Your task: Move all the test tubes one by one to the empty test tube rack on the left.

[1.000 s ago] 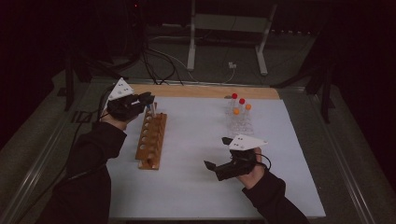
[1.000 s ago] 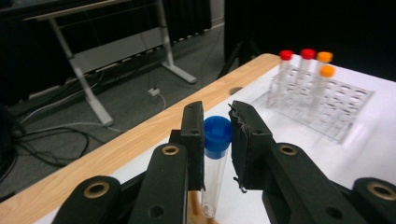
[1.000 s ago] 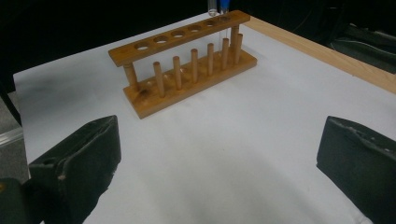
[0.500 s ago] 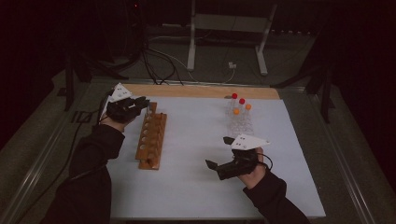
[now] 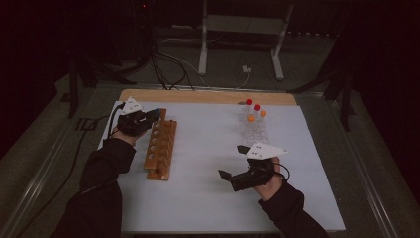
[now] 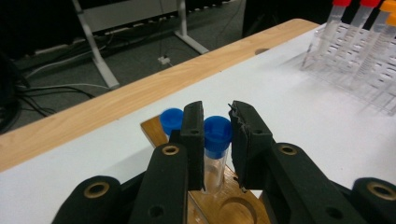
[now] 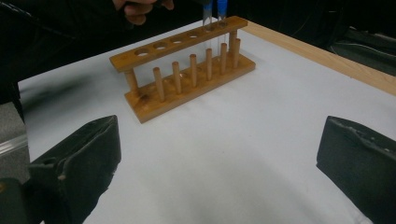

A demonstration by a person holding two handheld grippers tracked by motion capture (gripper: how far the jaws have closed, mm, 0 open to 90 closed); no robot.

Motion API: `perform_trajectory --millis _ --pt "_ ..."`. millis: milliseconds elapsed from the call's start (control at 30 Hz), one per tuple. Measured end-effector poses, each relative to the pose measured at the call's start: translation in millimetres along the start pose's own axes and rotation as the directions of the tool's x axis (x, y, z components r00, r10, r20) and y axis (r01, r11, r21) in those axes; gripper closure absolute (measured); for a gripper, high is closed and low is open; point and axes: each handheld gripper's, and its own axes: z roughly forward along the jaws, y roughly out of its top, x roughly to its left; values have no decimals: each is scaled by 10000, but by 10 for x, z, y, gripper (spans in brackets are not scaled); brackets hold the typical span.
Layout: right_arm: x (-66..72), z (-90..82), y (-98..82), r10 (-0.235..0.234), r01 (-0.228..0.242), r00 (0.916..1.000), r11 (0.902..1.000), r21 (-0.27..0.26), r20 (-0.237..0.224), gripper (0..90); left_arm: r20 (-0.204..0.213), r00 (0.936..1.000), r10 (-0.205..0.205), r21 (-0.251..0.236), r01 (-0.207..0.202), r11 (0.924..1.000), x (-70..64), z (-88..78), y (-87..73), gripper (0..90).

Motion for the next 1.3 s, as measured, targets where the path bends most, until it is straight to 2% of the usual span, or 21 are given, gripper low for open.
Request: perform_trajectory --millis 300,400,533,600,633,700,767,800,867,933,1033,1100,1133,1167,1233,1267,1300 --pt "0 -12 3 -25 25 10000 10000 -55 20 0 -25 10000 -43 18 43 10000 -5 48 -113 771" --pt "3 -20 12 -7 7 10000 10000 -65 -23 0 -7 9999 -113 -33 113 9999 3 40 -127 770" --pt "-3 -53 44 9 -12 9999 9998 -223 -118 0 119 9999 -74 129 72 9999 7 28 -114 757" --pt "-11 -90 74 -48 47 10000 9990 -440 -17 0 391 9992 -83 112 79 9999 -10 2 -96 644" --pt "-20 -113 94 -93 95 10000 9985 -534 35 0 348 9994 55 57 -57 10000 -30 -24 -84 597" --pt "-55 -167 136 -177 197 9995 9971 -732 275 0 579 9983 -40 -135 48 9999 -51 -90 -55 506" --pt "-132 -221 185 -115 143 9992 9970 -760 374 0 724 9974 -60 -370 87 9993 -84 -170 -32 437" --pt "-178 -248 210 -158 196 9986 9969 -756 510 0 947 9954 -127 -416 167 9990 -101 -208 -24 382" --pt "-278 -305 256 -45 108 9973 9963 -856 737 0 1026 9947 -99 -493 150 9987 -158 -279 -19 270" --pt "-379 -345 297 142 -62 9953 9965 -832 957 0 1197 9924 -286 -531 351 9980 -205 -347 -19 148" --pt "-514 -374 321 229 -133 9900 9975 -692 1395 2 1495 9883 -303 -597 396 9974 -276 -448 -42 71" --pt "-613 -377 311 391 -285 9858 9974 -667 1630 85 1856 9824 -236 -675 367 9970 -326 -509 -72 9" --pt "-661 -368 299 467 -368 9837 9975 -597 1736 99 1959 9804 -201 -672 339 9972 -355 -536 -88 8" --pt "-709 -352 284 585 -490 9810 9973 -554 1850 101 1891 9818 -146 -623 268 9977 -386 -560 -105 8" --pt "-803 -296 239 649 -603 9758 9978 -285 2087 110 2081 9781 -16 -646 154 9978 -445 -604 -147 8" --pt "-843 -267 210 659 -624 9722 9978 -226 2246 163 2053 9787 62 -625 68 9980 -475 -622 -168 8" --pt "-885 -238 178 689 -672 9701 9976 -153 2326 189 2172 9761 112 -628 26 9980 -499 -635 -187 8"
